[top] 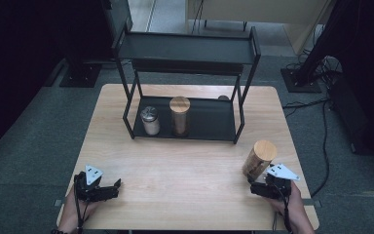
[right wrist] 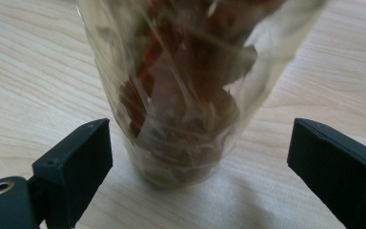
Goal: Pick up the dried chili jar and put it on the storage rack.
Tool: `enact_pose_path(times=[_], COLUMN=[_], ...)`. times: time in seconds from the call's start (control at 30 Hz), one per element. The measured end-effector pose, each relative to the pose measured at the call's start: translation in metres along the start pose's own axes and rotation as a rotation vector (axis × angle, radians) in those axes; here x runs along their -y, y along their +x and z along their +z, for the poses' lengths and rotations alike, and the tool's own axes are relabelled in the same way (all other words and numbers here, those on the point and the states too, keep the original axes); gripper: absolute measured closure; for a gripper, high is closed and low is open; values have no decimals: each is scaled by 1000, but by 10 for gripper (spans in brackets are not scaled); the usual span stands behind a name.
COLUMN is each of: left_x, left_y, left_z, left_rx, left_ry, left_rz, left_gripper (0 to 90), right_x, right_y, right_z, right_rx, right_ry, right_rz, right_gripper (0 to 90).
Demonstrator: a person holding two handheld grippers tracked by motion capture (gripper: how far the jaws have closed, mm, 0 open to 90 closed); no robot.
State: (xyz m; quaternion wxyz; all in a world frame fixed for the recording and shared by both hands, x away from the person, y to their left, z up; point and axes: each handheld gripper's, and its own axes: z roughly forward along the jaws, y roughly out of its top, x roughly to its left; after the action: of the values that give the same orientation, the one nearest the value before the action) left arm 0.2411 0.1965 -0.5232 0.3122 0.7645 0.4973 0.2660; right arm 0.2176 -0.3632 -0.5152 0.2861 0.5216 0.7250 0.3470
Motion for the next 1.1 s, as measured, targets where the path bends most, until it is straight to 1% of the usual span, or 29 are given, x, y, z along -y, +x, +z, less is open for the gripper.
enact_pose_path(times=[0.13,0.2,0.47,0.5,0.53,0.63,1.1], left_x=[0,0,0,0,0,0,0], left_y=[0,0,0,0,0,0,0], left_z=[0,0,0,0,0,0,0], left_rx=[0,0,2,2,2,2,2], left_ry=[-1,-1,0,0,0,0,0], left_rz=[1,1,3,2,3,2,4], left_gripper=[6,5,5,6,6,6,6], right_x=[-4,-5,-12,-13,-14,-18,-34], right_y=[2,4,6,6,6,6,4], right_z=[0,1,0,0,-1,-2,-8], right_rx=[-9,-9,-28,-30,-25,-30,-39], right_ry=[-7,-9,-15,-16,-23,-31,-21], right_rz=[-7,-5,-13,-14,-16,-15,-13], right_gripper=[81,103,107,149,169,169,176])
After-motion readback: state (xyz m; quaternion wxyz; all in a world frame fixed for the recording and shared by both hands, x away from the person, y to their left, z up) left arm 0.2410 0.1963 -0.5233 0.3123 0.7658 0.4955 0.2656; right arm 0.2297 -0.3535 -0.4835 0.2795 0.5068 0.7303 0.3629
